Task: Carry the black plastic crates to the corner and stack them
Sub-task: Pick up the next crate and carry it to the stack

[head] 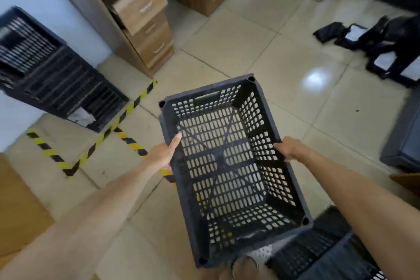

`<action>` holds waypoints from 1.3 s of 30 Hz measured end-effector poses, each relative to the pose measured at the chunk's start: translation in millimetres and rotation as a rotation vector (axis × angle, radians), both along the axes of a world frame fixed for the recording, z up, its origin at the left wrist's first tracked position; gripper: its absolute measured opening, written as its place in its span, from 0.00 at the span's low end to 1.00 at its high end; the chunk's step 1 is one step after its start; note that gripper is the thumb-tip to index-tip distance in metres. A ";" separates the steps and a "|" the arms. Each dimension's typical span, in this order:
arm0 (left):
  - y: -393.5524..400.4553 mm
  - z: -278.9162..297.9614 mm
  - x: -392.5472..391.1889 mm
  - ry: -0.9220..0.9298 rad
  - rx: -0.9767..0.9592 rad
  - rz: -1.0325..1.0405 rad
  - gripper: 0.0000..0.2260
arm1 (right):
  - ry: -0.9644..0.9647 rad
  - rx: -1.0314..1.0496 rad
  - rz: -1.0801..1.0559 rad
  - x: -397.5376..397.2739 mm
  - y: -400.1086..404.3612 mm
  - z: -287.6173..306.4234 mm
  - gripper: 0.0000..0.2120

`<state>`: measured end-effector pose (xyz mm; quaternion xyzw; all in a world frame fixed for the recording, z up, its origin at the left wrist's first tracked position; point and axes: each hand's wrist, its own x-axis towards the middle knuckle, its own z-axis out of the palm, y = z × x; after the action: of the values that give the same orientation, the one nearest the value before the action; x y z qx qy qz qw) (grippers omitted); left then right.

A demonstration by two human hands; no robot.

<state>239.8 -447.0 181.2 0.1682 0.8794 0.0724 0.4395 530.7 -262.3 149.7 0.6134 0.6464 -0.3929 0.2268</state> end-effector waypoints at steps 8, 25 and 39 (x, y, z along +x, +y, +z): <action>-61.4 140.4 -90.4 0.154 0.063 -0.007 0.32 | 0.163 -0.109 0.056 -106.3 -38.6 98.5 0.23; -187.4 321.9 -259.2 0.568 0.036 -0.002 0.36 | 0.133 0.055 0.473 -334.8 -94.3 285.2 0.15; -174.9 334.6 -382.2 0.588 0.043 0.291 0.21 | 0.073 -0.023 0.745 -515.0 -35.6 300.1 0.20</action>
<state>-142.4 -621.9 515.8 0.0635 0.9817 0.1013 0.1480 15.7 -297.8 449.8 0.3193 0.8284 -0.3123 0.3381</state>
